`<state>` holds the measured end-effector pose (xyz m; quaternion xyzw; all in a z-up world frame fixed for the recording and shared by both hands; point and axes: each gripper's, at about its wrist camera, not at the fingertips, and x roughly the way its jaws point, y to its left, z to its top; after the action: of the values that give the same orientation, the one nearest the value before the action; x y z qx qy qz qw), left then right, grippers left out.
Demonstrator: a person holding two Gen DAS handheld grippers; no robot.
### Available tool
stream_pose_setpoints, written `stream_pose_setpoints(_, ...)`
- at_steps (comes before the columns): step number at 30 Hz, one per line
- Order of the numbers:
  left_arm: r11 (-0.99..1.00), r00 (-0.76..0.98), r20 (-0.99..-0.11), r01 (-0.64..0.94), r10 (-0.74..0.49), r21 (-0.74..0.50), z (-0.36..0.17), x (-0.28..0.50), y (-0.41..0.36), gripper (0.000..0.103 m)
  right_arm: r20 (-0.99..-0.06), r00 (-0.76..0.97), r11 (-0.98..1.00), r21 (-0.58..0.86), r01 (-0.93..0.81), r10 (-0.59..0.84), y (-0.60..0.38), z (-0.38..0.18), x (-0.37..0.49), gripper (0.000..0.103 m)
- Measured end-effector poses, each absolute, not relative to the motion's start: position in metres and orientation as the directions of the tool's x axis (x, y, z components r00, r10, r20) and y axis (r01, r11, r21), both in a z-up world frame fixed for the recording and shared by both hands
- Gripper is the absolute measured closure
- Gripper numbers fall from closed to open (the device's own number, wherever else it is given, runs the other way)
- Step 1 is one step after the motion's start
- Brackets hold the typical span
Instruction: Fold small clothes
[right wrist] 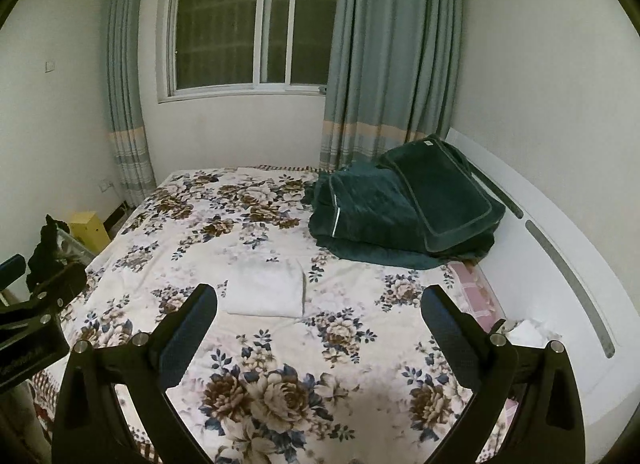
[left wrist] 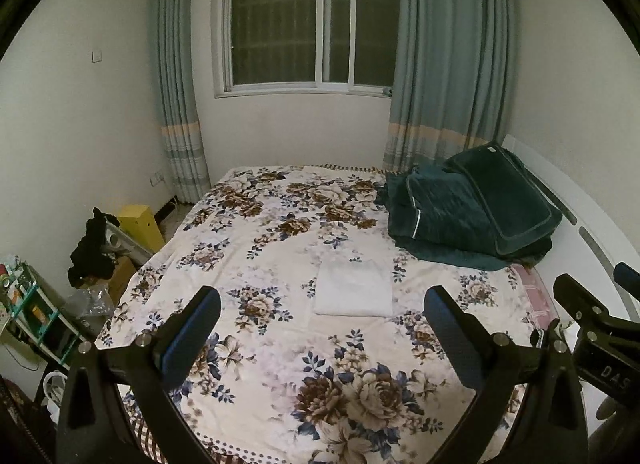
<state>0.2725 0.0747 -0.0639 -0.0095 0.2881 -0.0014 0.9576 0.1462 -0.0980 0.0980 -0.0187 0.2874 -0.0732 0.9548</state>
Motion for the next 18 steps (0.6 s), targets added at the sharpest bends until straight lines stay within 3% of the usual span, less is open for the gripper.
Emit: stream_pose_setpoints(18,1.0,0.837,-0.548,0.004,-0.002,0.003,-0.055,0.267,0.07,0.0,-0.556,0.821,0.991,-0.061,0.116,-0.13,-0.109,0.096,0.155,0.0)
